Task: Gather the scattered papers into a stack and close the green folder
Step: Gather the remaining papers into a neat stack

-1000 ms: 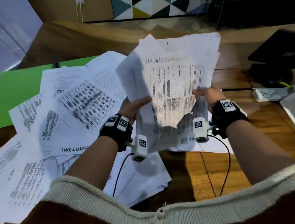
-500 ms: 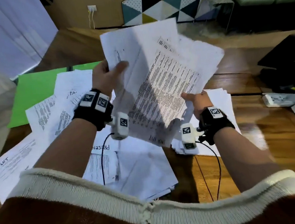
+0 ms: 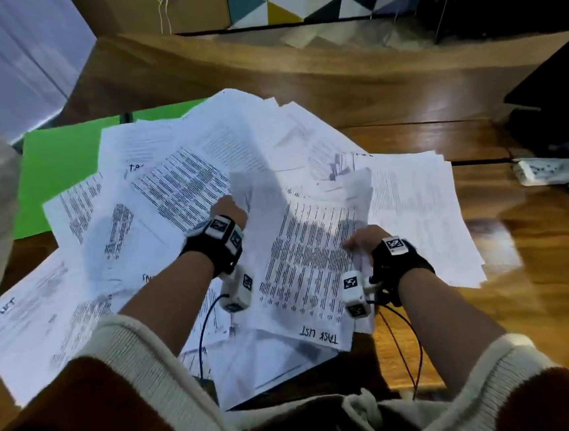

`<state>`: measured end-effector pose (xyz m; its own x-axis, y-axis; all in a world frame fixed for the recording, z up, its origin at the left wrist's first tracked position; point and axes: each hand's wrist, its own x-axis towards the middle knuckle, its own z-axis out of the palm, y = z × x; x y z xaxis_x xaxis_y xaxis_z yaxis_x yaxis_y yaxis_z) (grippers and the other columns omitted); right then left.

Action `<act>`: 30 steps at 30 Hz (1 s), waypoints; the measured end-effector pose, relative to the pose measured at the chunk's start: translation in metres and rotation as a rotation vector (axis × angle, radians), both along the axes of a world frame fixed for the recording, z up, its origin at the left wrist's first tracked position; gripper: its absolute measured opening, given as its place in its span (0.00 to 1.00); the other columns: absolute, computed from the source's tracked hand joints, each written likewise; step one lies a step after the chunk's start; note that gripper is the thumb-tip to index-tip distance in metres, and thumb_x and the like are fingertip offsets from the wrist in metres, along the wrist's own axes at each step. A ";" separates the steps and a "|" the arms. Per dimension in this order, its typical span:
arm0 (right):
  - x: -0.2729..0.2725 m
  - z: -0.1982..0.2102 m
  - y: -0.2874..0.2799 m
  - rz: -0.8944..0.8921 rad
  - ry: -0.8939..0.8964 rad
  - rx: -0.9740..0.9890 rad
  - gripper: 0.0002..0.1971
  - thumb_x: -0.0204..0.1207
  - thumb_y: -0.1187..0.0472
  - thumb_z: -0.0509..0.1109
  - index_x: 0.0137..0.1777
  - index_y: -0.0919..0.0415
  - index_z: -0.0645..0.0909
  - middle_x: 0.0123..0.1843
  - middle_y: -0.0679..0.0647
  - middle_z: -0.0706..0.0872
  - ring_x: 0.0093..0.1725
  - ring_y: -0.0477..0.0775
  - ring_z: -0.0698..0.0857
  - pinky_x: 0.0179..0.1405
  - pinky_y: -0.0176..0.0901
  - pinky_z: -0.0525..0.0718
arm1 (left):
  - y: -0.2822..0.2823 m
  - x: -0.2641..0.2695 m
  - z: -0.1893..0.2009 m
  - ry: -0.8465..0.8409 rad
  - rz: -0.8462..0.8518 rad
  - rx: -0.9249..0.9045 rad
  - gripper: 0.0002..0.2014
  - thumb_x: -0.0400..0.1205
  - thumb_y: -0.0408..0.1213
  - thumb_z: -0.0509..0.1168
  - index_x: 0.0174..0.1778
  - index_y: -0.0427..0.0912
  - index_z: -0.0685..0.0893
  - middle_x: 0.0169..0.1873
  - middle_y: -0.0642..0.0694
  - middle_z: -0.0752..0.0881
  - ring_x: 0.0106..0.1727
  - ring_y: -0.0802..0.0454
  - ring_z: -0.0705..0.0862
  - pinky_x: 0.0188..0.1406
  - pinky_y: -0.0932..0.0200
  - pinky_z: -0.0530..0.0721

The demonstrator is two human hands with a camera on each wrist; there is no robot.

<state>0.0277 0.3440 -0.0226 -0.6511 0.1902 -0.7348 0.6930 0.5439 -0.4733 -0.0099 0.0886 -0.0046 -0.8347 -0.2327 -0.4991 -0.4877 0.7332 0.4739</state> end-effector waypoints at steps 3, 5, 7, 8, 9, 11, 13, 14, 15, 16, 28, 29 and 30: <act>0.002 0.008 0.001 0.101 0.028 0.070 0.18 0.85 0.55 0.60 0.49 0.70 0.84 0.57 0.63 0.84 0.53 0.59 0.84 0.53 0.43 0.78 | 0.000 -0.006 0.009 0.025 -0.085 -0.097 0.18 0.88 0.40 0.52 0.38 0.34 0.78 0.46 0.37 0.81 0.49 0.39 0.80 0.45 0.53 0.72; -0.002 0.001 0.003 0.096 -0.004 0.052 0.10 0.80 0.58 0.68 0.43 0.66 0.78 0.50 0.60 0.81 0.44 0.56 0.80 0.47 0.42 0.77 | -0.002 -0.014 0.007 0.002 -0.110 -0.130 0.16 0.88 0.37 0.53 0.45 0.30 0.81 0.56 0.35 0.83 0.56 0.37 0.82 0.51 0.50 0.77; -0.005 -0.013 0.008 -0.048 0.022 -0.034 0.12 0.72 0.62 0.76 0.50 0.67 0.79 0.48 0.60 0.82 0.46 0.57 0.81 0.45 0.44 0.81 | -0.005 -0.017 0.000 -0.043 -0.126 -0.120 0.15 0.87 0.34 0.53 0.57 0.28 0.81 0.63 0.32 0.82 0.63 0.35 0.81 0.59 0.48 0.78; -0.005 -0.016 0.009 -0.107 0.017 -0.074 0.14 0.70 0.64 0.78 0.52 0.69 0.81 0.44 0.60 0.84 0.45 0.59 0.82 0.40 0.43 0.83 | -0.006 -0.017 -0.007 -0.065 -0.154 -0.112 0.16 0.87 0.34 0.54 0.62 0.28 0.81 0.64 0.31 0.81 0.64 0.35 0.80 0.61 0.48 0.78; -0.003 -0.014 0.009 -0.135 0.041 -0.110 0.12 0.70 0.66 0.78 0.50 0.70 0.82 0.37 0.59 0.85 0.41 0.59 0.83 0.33 0.39 0.83 | -0.006 -0.017 -0.010 -0.098 -0.176 -0.087 0.16 0.86 0.34 0.55 0.64 0.28 0.80 0.63 0.31 0.82 0.64 0.35 0.81 0.61 0.47 0.79; 0.004 -0.010 0.009 -0.143 0.056 -0.175 0.05 0.70 0.71 0.77 0.40 0.66 0.83 0.20 0.52 0.83 0.27 0.54 0.83 0.18 0.32 0.78 | -0.002 -0.014 -0.017 -0.137 -0.185 0.012 0.15 0.84 0.31 0.57 0.64 0.30 0.81 0.61 0.31 0.83 0.60 0.34 0.83 0.59 0.47 0.82; 0.003 -0.013 0.009 -0.150 0.057 -0.196 0.08 0.66 0.68 0.81 0.37 0.68 0.83 0.18 0.52 0.84 0.20 0.51 0.83 0.18 0.32 0.80 | 0.003 -0.014 -0.020 -0.200 -0.171 0.128 0.14 0.83 0.27 0.57 0.63 0.30 0.81 0.59 0.29 0.84 0.55 0.35 0.84 0.54 0.48 0.81; 0.002 -0.019 0.009 -0.151 0.053 -0.203 0.15 0.60 0.62 0.85 0.39 0.72 0.85 0.25 0.57 0.87 0.25 0.55 0.86 0.25 0.39 0.85 | 0.007 -0.015 -0.020 -0.228 -0.168 0.152 0.14 0.84 0.27 0.57 0.62 0.30 0.81 0.58 0.29 0.84 0.52 0.36 0.84 0.52 0.48 0.81; 0.001 -0.026 0.010 -0.148 0.052 -0.207 0.27 0.52 0.56 0.88 0.45 0.75 0.86 0.33 0.62 0.89 0.32 0.59 0.88 0.36 0.49 0.90 | 0.010 -0.015 -0.021 -0.241 -0.149 0.186 0.13 0.84 0.28 0.57 0.62 0.29 0.80 0.58 0.28 0.84 0.51 0.38 0.83 0.53 0.47 0.81; -0.001 -0.032 0.011 -0.152 0.049 -0.222 0.34 0.45 0.53 0.89 0.48 0.75 0.87 0.40 0.64 0.90 0.38 0.63 0.89 0.45 0.55 0.90 | 0.015 -0.014 -0.019 -0.208 -0.151 0.215 0.14 0.85 0.32 0.56 0.62 0.29 0.79 0.59 0.28 0.83 0.51 0.38 0.83 0.55 0.46 0.82; 0.000 -0.021 -0.010 -0.184 0.118 -0.114 0.15 0.70 0.72 0.75 0.56 0.70 0.79 0.43 0.61 0.83 0.44 0.57 0.83 0.42 0.41 0.80 | 0.007 -0.001 -0.045 -0.069 0.329 0.102 0.24 0.83 0.44 0.55 0.70 0.32 0.74 0.69 0.31 0.76 0.69 0.32 0.75 0.68 0.45 0.75; 0.000 -0.022 -0.010 -0.195 0.155 -0.109 0.14 0.70 0.74 0.73 0.55 0.69 0.79 0.46 0.61 0.84 0.46 0.57 0.82 0.45 0.41 0.79 | 0.005 -0.001 -0.048 -0.112 0.347 0.123 0.28 0.78 0.47 0.60 0.71 0.33 0.73 0.70 0.32 0.75 0.69 0.33 0.76 0.68 0.45 0.76; 0.001 -0.021 -0.009 -0.216 0.190 -0.114 0.15 0.70 0.75 0.73 0.57 0.70 0.80 0.49 0.60 0.84 0.47 0.57 0.81 0.46 0.41 0.78 | -0.001 -0.001 -0.053 -0.142 0.361 0.176 0.34 0.73 0.50 0.65 0.72 0.34 0.72 0.70 0.33 0.75 0.68 0.33 0.77 0.67 0.45 0.78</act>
<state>0.0292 0.3346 -0.0432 -0.7323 0.2628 -0.6282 0.6801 0.3296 -0.6549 -0.0105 0.0877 -0.0573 -0.6353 -0.3981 -0.6617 -0.7678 0.4176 0.4859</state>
